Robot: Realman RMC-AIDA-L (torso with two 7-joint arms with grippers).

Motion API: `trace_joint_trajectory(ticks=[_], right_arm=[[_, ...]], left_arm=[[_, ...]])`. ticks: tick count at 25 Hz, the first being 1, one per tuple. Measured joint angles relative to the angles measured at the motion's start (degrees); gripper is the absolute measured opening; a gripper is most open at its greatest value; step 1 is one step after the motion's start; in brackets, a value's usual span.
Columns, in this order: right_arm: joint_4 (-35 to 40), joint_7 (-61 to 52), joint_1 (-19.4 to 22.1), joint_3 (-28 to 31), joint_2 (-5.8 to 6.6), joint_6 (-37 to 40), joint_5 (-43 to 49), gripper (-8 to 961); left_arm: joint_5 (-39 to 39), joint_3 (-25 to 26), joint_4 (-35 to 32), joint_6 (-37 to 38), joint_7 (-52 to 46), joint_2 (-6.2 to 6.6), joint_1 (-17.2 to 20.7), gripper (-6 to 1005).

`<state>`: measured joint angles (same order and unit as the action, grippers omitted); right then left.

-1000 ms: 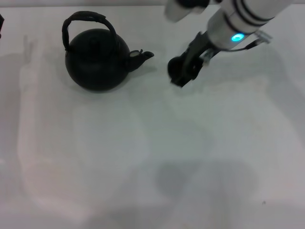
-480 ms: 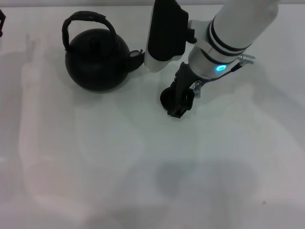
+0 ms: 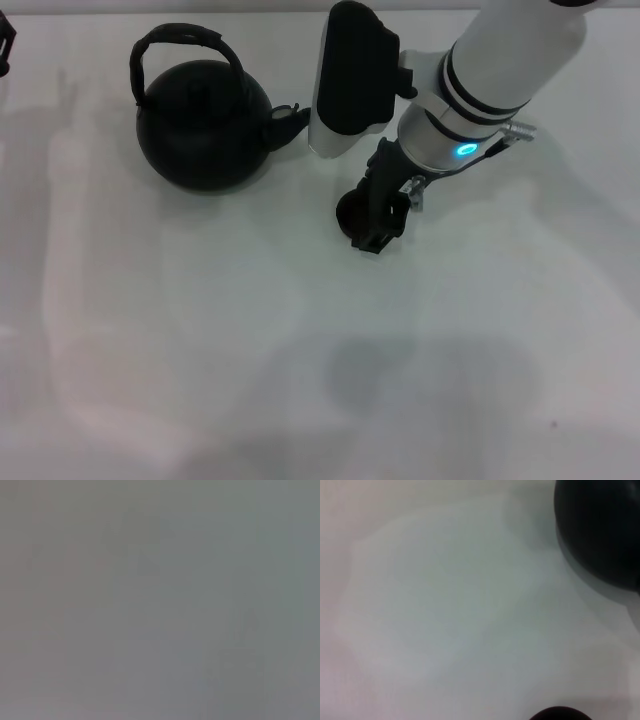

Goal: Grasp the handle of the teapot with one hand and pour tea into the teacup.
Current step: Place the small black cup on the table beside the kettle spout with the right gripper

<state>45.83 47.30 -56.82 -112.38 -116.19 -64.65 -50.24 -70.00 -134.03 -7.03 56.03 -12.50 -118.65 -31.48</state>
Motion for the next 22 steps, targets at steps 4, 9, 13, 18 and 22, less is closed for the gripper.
trace_joint_trajectory(ticks=[4, 9, 13, 18, 22], right_arm=[[-0.19, 0.28, -0.07, -0.07, 0.00, -0.02, -0.02, 729], [-0.22, 0.34, -0.07, -0.22, 0.00, -0.01, -0.33, 729], [-0.32, 0.85, -0.05, -0.24, 0.00, -0.05, -0.50, 730], [-0.51, 1.03, 0.10, -0.26, 0.00, -0.31, -0.63, 730], [-0.55, 1.03, 0.44, -0.25, 0.01, -0.09, -0.69, 731]], left_arm=[[0.25, 0.00, 0.00, 0.05, -0.04, 0.06, 0.00, 766], [0.30, 0.12, -0.01, 0.08, -0.07, 0.09, -0.04, 766], [0.31, 0.16, -0.01, 0.11, -0.08, 0.09, -0.07, 766], [0.31, 0.16, -0.01, 0.14, -0.17, 0.09, -0.07, 766], [0.30, 0.03, -0.05, 0.14, -0.17, 0.09, -0.07, 766]])
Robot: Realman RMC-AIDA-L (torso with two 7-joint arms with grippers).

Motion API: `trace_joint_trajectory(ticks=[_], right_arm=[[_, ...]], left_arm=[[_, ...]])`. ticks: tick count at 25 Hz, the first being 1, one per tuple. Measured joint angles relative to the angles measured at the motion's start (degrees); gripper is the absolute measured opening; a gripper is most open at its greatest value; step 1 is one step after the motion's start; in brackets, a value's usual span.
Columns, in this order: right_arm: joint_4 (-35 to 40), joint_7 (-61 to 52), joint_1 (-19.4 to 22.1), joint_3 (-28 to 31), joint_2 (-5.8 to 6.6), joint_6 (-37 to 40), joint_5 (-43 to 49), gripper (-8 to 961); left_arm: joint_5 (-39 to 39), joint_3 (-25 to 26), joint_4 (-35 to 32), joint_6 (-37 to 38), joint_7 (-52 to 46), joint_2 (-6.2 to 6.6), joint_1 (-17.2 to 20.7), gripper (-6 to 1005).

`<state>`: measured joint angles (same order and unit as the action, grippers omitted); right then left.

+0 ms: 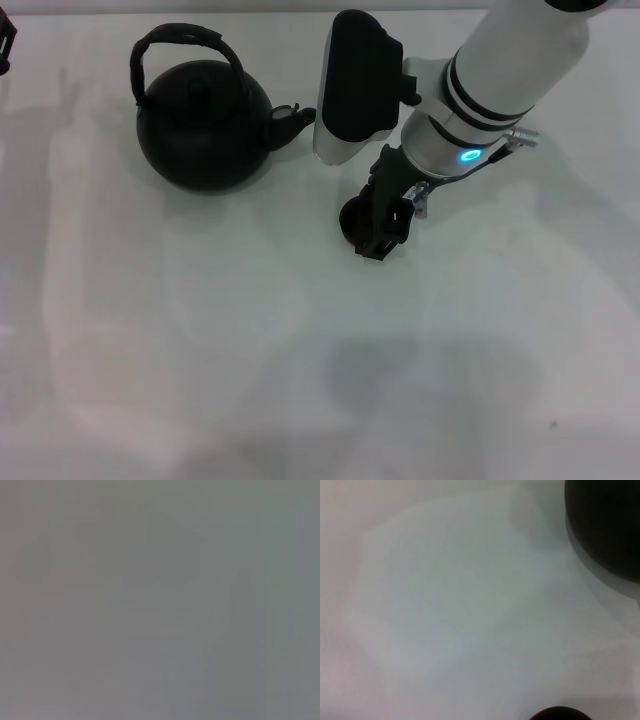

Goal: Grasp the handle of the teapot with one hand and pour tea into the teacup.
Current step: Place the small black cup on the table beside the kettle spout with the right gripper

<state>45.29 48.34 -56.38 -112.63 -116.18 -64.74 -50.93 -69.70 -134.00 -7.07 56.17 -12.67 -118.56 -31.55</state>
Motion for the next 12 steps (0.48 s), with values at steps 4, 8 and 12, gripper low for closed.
trace_joint_trajectory(ticks=[4, 8, 12], right_arm=[[0.00, 0.00, 0.21, 0.08, 0.00, 0.09, -0.01, 731], [0.11, 0.00, 0.57, 0.18, 0.00, 0.23, 0.03, 732], [0.20, -0.11, 0.99, 0.33, -0.02, 0.58, 0.21, 732]], left_arm=[[0.00, -0.03, -0.04, 0.00, 0.00, -0.05, 0.00, 766], [0.00, -0.03, -0.05, 0.00, 0.01, -0.07, 0.00, 767], [0.00, -0.03, -0.05, 0.00, 0.01, -0.09, 0.00, 767]])
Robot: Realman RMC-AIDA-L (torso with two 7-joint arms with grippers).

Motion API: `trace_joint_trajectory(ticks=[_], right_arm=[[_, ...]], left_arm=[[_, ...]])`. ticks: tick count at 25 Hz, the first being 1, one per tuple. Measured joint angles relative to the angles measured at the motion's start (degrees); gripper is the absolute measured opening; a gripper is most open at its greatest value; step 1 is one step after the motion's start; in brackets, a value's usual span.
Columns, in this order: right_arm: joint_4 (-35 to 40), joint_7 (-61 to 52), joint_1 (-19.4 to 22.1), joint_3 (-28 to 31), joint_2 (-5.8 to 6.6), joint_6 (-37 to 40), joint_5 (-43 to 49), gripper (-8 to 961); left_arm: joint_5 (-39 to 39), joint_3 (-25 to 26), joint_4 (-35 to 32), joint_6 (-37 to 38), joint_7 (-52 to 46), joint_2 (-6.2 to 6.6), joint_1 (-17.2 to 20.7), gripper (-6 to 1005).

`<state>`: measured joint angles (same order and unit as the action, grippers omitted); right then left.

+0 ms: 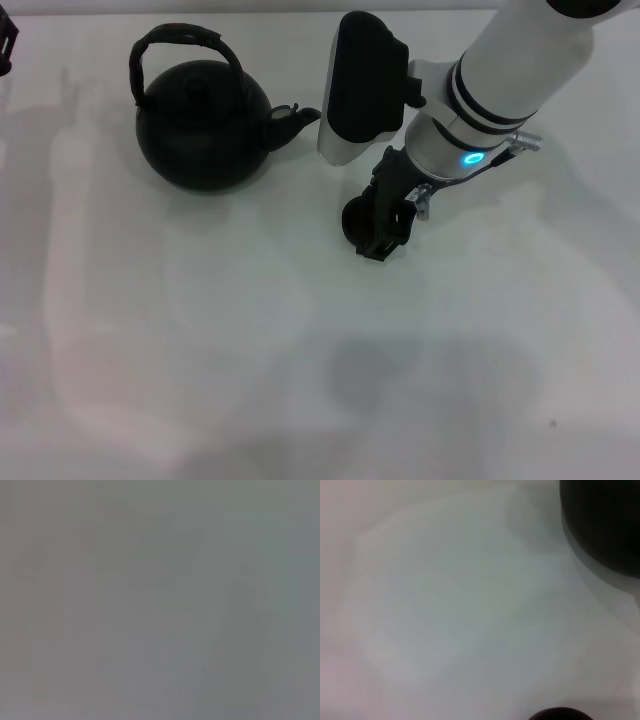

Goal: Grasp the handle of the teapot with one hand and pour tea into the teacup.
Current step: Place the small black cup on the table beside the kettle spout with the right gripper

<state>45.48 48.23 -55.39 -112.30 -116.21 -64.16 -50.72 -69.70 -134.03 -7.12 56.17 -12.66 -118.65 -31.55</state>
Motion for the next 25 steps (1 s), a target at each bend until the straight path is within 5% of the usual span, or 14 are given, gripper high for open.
trace_joint_trajectory(ticks=[25], right_arm=[[1.07, -0.17, 0.87, 0.19, 0.11, 0.85, 0.45, 842]], left_arm=[[0.03, 0.00, 0.01, 0.09, 0.00, 0.09, -0.09, 767]])
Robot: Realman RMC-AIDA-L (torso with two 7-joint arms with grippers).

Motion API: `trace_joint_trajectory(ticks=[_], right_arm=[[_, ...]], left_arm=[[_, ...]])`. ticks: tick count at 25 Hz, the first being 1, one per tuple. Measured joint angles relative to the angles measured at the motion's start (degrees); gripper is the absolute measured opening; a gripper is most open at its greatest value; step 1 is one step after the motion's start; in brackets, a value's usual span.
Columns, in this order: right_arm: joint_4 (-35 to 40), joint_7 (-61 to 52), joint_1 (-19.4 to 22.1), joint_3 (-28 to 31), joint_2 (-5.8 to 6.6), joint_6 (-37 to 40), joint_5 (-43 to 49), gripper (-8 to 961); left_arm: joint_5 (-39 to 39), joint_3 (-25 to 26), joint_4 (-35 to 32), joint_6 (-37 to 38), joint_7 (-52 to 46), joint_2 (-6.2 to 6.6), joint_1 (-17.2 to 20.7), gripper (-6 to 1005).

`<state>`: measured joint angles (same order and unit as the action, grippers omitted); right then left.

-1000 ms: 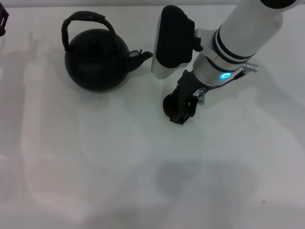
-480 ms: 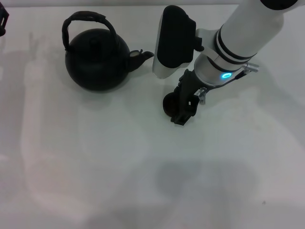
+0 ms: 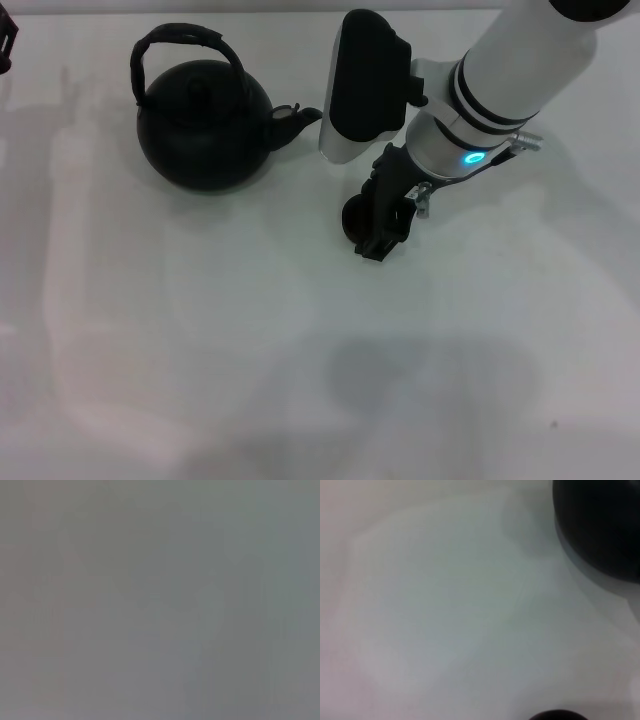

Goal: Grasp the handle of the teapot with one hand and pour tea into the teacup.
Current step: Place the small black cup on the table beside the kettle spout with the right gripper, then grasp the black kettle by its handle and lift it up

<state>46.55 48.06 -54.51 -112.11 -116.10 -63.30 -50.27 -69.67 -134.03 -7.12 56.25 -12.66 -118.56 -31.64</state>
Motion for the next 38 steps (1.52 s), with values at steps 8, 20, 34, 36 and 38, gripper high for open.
trace_joint_trajectory(ticks=[8, 20, 34, 36, 38], right_arm=[[3.05, 0.68, 2.59, 2.55, 0.13, 0.44, -0.13, 844], [4.66, 4.30, 7.44, 9.60, 0.26, -0.15, -5.58, 843], [1.86, 11.80, 15.46, 31.77, 0.46, 1.15, -14.71, 842], [-1.45, 13.94, 16.01, 36.58, 0.49, 2.19, -18.83, 840], [-5.43, 17.20, 16.31, 41.29, 0.49, 2.65, -23.98, 837]], left_arm=[[0.07, 0.00, -0.03, 0.00, 0.00, 0.00, 0.00, 766], [0.19, 0.00, -0.09, -0.01, 0.15, 0.00, -0.28, 767], [0.24, 0.00, 0.24, 0.59, 0.39, 0.03, -0.37, 768], [0.24, 0.01, 0.46, 1.60, 0.45, 0.03, -0.31, 769], [0.25, 0.00, 0.53, 2.41, 0.49, 0.00, -0.16, 768]])
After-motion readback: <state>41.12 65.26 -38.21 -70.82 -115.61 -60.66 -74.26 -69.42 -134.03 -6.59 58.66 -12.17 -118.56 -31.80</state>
